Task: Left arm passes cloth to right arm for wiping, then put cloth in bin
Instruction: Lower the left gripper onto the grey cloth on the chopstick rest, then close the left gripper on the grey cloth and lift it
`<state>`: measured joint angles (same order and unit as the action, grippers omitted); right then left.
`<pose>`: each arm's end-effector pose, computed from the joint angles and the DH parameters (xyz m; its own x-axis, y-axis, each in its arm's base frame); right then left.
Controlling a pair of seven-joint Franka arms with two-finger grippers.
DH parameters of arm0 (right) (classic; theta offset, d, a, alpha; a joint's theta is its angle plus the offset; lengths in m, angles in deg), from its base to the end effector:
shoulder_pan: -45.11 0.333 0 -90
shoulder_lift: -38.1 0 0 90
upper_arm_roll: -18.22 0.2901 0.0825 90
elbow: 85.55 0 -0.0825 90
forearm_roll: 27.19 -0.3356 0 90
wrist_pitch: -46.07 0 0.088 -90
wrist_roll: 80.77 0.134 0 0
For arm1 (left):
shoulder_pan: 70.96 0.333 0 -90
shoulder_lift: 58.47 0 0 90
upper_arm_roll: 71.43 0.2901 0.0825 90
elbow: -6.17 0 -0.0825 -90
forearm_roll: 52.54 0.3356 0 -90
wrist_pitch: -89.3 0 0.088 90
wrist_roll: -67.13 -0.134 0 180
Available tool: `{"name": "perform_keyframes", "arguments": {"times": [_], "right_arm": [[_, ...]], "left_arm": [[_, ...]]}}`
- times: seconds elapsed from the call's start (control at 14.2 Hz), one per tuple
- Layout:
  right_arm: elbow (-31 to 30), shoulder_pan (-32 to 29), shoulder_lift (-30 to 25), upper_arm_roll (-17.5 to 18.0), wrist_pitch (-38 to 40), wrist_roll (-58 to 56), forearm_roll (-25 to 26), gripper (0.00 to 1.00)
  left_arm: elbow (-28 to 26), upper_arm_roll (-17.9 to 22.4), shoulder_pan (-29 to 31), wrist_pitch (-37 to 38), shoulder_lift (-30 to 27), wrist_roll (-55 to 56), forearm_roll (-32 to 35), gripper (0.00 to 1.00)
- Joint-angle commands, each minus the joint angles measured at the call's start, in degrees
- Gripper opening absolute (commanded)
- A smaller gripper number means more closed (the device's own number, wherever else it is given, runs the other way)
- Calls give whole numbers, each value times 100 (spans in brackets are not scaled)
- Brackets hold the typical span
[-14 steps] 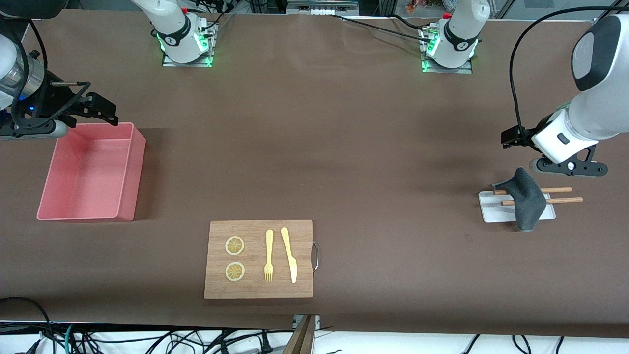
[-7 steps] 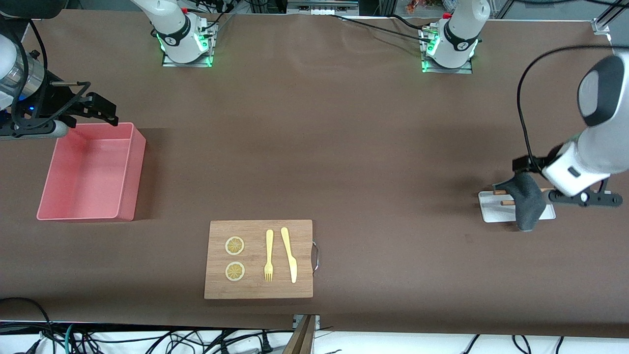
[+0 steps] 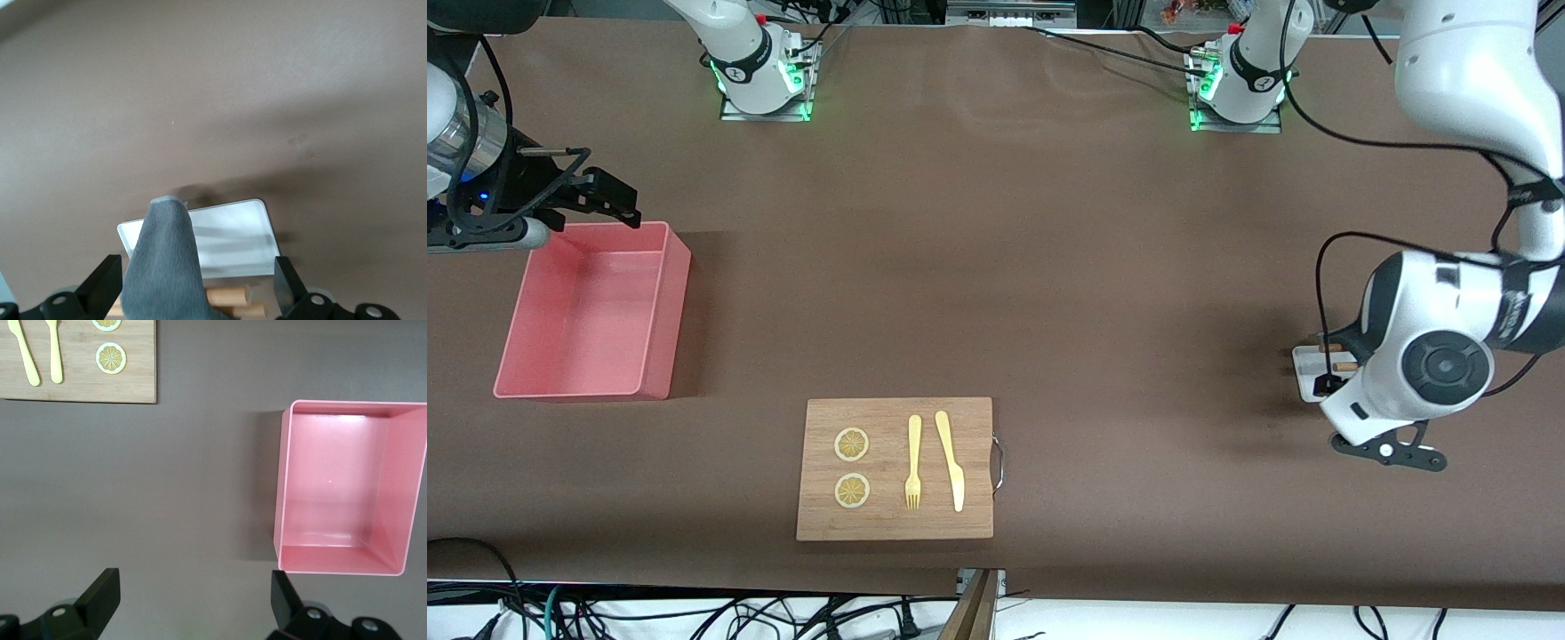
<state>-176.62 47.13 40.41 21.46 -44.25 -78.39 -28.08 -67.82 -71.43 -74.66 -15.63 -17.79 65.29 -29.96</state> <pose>0.5124 0.0488 0.5437 0.9973 0.0501 -0.0540 0.0493 -0.9987 -0.0156 0.6598 -0.0016 0.2946 0.9614 -0.1910 -0.1982 -0.2505 -0.9054 -0.3427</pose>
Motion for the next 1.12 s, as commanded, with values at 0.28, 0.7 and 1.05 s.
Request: {"name": "perform_keyframes", "arguments": {"times": [0.28,0.7,1.05], "right_arm": [[115,-35,32,37,101,53,45,100],[115,-35,32,37,101,61,36,100],[115,-44,32,37,101,61,36,100]], "left_arm": [[244,36,10,42,756,-132,914,100],[60,36,36,60,871,-149,1580,100],[-133,27,36,77,924,-158,1741,93]]}}
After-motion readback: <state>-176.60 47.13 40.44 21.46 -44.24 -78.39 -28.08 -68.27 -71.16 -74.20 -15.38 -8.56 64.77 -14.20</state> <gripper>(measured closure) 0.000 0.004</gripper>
